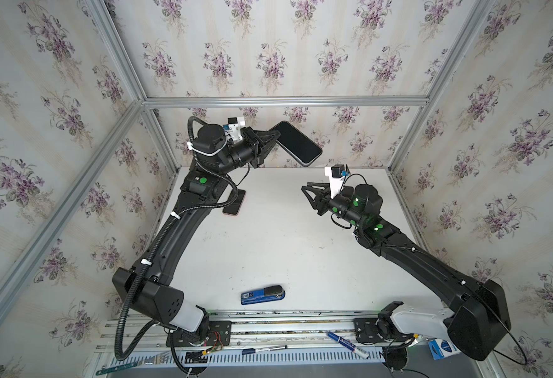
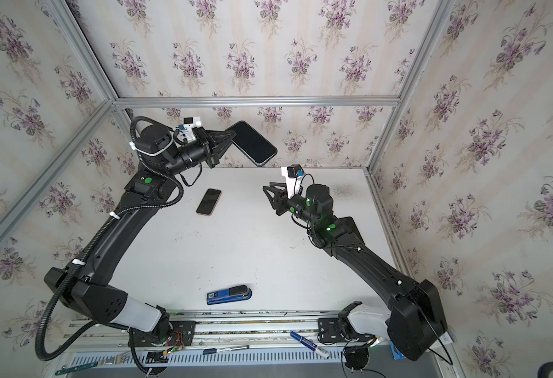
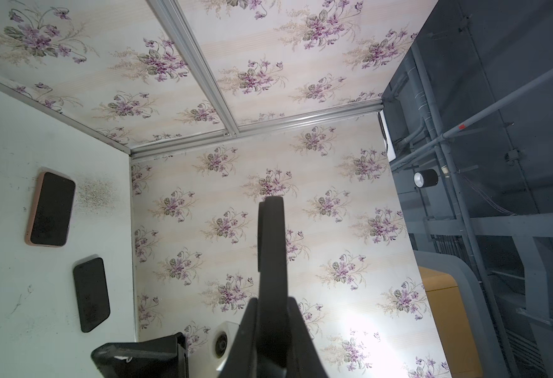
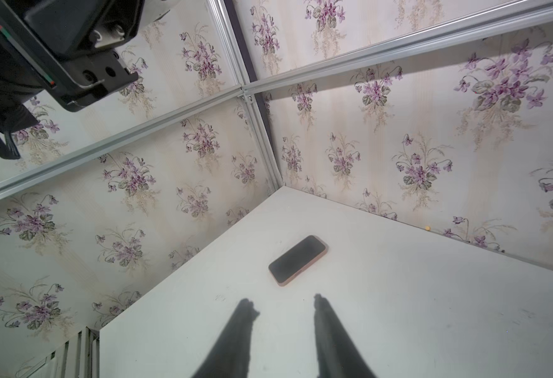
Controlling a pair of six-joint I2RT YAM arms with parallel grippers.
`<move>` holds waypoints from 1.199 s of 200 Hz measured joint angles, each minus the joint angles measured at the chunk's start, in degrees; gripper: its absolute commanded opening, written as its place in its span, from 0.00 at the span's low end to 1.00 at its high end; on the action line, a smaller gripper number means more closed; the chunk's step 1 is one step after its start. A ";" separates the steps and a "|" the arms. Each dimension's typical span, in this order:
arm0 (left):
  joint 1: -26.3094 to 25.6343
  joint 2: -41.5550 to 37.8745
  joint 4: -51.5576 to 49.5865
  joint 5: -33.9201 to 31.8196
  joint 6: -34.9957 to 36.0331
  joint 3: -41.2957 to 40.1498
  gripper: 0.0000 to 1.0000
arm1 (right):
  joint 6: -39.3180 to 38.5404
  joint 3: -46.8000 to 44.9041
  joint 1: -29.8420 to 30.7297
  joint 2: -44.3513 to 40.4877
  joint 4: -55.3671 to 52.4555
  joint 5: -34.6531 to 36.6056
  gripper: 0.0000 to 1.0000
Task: Take the phone out of the phone case
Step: Remove the phone case from the phone.
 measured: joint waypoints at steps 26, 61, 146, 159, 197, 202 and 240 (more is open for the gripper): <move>1.33 0.46 -0.59 1.81 1.68 1.70 0.00 | 2.58 1.03 -2.54 -2.03 -4.35 -0.04 0.67; 3.74 2.99 -3.08 8.09 11.58 8.55 0.00 | 14.73 10.25 -12.00 -0.70 -12.00 -8.46 0.69; 4.44 3.80 -15.26 23.80 44.00 17.27 0.00 | 21.44 15.65 -15.17 -0.04 -11.06 -30.91 0.57; 4.44 3.06 -15.61 26.01 47.65 17.46 0.00 | 20.55 15.63 -15.17 -0.04 -10.54 -32.54 0.56; 4.42 1.53 -16.02 30.60 54.93 16.81 0.00 | 18.36 15.69 -14.10 0.33 -9.16 -36.92 0.51; 4.42 1.42 -16.17 30.93 55.63 16.70 0.00 | 18.03 15.91 -13.75 0.55 -9.18 -37.53 0.50; 4.42 1.31 -17.18 32.57 59.04 16.09 0.00 | 15.43 18.40 -11.72 2.51 -10.23 -40.72 0.45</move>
